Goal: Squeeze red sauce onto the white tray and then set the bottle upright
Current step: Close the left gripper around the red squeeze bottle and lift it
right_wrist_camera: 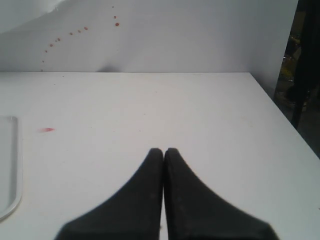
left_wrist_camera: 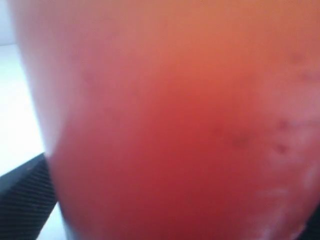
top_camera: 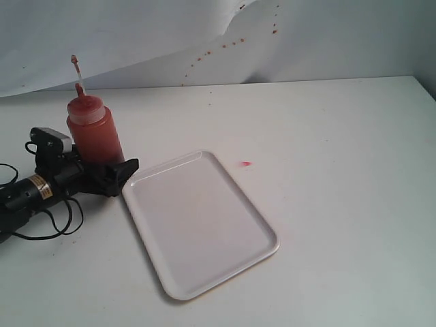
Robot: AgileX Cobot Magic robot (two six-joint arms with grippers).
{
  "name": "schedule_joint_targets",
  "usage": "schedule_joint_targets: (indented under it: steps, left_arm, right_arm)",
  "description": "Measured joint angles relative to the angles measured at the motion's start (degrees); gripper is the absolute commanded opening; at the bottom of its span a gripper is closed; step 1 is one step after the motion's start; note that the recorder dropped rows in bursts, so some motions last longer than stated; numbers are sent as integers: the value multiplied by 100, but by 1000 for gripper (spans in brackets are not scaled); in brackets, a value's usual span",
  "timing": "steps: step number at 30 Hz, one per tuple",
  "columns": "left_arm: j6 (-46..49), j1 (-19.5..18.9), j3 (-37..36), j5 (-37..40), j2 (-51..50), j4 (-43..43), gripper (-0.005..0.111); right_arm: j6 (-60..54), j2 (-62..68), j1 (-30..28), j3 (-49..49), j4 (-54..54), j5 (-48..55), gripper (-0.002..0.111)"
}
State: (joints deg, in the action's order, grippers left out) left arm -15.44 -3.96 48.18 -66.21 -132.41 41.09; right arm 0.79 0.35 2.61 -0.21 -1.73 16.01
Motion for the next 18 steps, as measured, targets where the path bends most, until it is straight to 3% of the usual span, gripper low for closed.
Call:
schedule_joint_targets:
  steps: [18]
  left_arm:
    - [-50, 0, 168, -21, -84, 125, 104]
  right_arm:
    - [0, 0, 0, 0, 0, 0, 0]
